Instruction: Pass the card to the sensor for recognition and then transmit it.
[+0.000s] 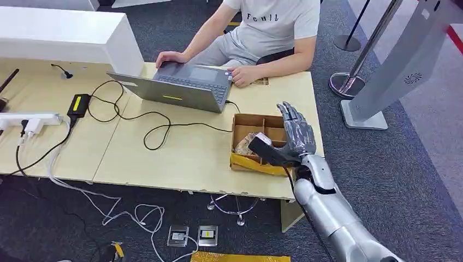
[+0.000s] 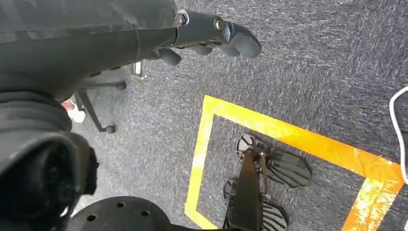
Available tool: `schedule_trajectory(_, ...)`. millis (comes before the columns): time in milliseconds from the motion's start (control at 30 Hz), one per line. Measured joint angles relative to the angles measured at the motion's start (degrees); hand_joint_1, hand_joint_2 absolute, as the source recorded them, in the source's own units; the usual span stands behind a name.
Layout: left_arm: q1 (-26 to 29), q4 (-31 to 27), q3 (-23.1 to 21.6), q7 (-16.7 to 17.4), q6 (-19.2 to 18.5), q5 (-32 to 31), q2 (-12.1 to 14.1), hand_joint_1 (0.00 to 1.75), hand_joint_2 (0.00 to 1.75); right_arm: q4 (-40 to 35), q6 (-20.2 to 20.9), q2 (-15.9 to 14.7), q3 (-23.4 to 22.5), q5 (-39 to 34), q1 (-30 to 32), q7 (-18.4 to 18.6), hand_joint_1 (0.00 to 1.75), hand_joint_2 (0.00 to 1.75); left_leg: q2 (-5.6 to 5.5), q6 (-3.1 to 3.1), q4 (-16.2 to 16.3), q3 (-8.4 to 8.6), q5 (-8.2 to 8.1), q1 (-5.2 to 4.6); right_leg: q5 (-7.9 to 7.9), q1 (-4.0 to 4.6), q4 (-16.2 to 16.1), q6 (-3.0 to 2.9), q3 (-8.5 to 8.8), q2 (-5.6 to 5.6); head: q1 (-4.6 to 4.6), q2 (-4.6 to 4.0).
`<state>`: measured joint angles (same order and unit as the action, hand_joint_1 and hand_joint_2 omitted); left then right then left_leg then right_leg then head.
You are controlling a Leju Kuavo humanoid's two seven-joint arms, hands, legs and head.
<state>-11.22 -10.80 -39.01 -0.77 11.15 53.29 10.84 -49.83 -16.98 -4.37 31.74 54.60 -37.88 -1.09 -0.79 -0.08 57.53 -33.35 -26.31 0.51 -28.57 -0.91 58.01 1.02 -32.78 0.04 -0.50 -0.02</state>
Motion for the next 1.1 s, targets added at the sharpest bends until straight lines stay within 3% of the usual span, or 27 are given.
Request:
schedule_trajectory(167,0.21,0.0,0.0,-0.42,-0.04,0.17,0.0,0.0,0.0,-3.17,2.78,-1.01,-1.27,1.05,-2.48,-0.02,0.0,1.75,0.0,0.0,0.01,0.0,0.0,0.0,0.01,0.0,0.0,0.0,-0.02,0.0,0.02,0.0)
schedule_trajectory(400,0.56,0.0,0.0,-0.85,-1.05,0.17,0.13,0.0,0.0,-12.74,11.73,-5.48,-4.74,5.38,-6.87,0.04,0.0,1.75,-0.01,0.0,0.02,0.0,0.0,-0.01,0.01,-0.01,0.0,0.0,-0.03,0.01,0.0,-0.02)
schedule_trajectory(533,0.57,0.0,0.0,-0.87,-1.09,0.15,0.26,0.0,0.0,-17.66,12.74,-7.24,-6.16,5.71,-7.36,0.04,0.0,1.75,-0.01,0.0,0.02,0.0,0.0,-0.01,0.01,-0.01,0.0,-0.01,-0.03,0.02,-0.02,0.0)
schedule_trajectory(700,0.56,0.0,0.0,-1.05,-1.16,0.17,0.26,0.0,0.0,-22.27,16.39,-8.83,-6.84,6.05,-7.26,0.79,0.0,1.75,0.0,0.0,0.01,0.0,0.0,0.0,0.01,0.01,0.0,-0.01,-0.03,0.01,0.0,-0.02)
schedule_trajectory(933,0.77,0.0,0.0,-1.22,-1.81,0.39,0.33,0.0,0.0,-30.07,27.91,-10.99,-6.21,6.6,-3.5,4.5,0.0,1.75,-0.01,0.0,0.01,-0.02,-0.01,0.0,0.0,0.0,0.0,-0.01,-0.04,0.0,0.0,0.0)
schedule_trajectory(1100,1.18,0.0,0.0,-1.16,-2.25,0.66,0.44,0.0,0.0,-34.58,31.41,-13.4,-5.38,6.1,-1.67,5.11,0.0,1.75,-0.02,0.0,0.01,-0.05,-0.02,-0.01,0.0,0.0,-0.01,-0.01,-0.04,-0.02,-0.02,-0.02)
